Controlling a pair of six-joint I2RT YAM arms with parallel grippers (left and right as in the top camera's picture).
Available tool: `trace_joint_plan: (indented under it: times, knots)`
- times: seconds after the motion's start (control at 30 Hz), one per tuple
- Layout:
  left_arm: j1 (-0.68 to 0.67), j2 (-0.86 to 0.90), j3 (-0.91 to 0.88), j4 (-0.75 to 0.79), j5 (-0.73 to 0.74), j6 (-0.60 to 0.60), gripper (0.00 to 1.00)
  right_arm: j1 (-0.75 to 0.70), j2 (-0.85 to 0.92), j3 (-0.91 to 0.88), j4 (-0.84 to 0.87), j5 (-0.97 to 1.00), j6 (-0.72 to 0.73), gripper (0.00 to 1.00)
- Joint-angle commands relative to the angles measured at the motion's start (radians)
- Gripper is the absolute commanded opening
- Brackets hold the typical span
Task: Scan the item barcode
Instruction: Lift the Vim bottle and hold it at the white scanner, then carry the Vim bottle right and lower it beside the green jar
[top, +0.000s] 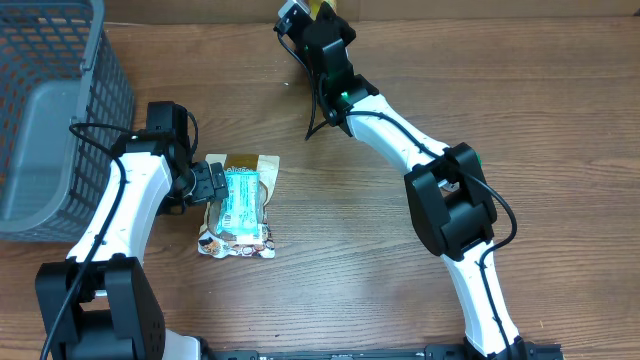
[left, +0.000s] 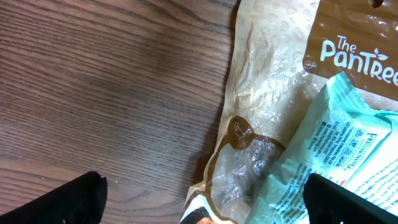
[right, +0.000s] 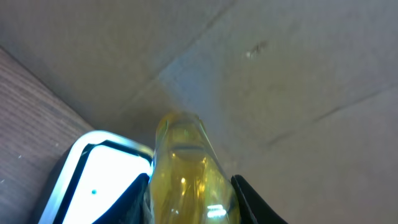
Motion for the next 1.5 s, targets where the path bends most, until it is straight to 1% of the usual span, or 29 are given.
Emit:
trace_joint_plan:
  times: [0.0,0.1,0.23,0.37,0.53,0.67,0.8,0.87,0.97,1.1,1.3,1.47]
  knots:
    - [-0.004,0.004,0.015,-0.002,0.008,0.011,0.99,-0.004,-0.152,0.012,-0.023,0.027,0.123,0.04]
    - [-0.004,0.004,0.015,-0.002,0.008,0.011,0.99,-0.005,-0.227,0.012,-0.134,0.024,0.224,0.04]
    - [-0.004,0.004,0.015,-0.002,0.008,0.011,0.99,-0.017,-0.315,0.012,-0.332,0.002,0.377,0.04]
    - [-0.004,0.004,0.015,-0.002,0.008,0.011,1.0,-0.038,-0.388,0.012,-0.587,-0.023,0.56,0.04]
    - [-0.004,0.004,0.015,-0.002,0.008,0.011,0.99,-0.076,-0.438,0.012,-0.934,-0.157,0.765,0.04]
    - [-0.004,0.004,0.015,-0.002,0.008,0.011,1.0,-0.118,-0.439,0.011,-1.201,-0.278,0.863,0.04]
    - [-0.004,0.004,0.015,-0.002,0.008,0.011,0.99,-0.162,-0.439,0.009,-1.395,-0.343,0.918,0.05]
    - [-0.004,0.004,0.015,-0.002,0.008,0.011,0.99,-0.183,-0.439,0.006,-1.443,-0.343,0.932,0.06]
    - [-0.004,0.004,0.015,-0.002,0.008,0.011,1.0,-0.211,-0.439,-0.009,-1.452,-0.343,0.932,0.06]
    - [-0.004,0.004,0.015,-0.002,0.008,0.011,0.99,-0.245,-0.439,-0.05,-1.409,-0.343,0.932,0.07]
    - [-0.004,0.004,0.015,-0.002,0.008,0.011,0.99,-0.278,-0.439,-0.156,-1.321,-0.339,0.931,0.07]
    - [-0.004,0.004,0.015,-0.002,0.008,0.011,1.0,-0.29,-0.439,-0.209,-1.291,-0.338,0.927,0.09]
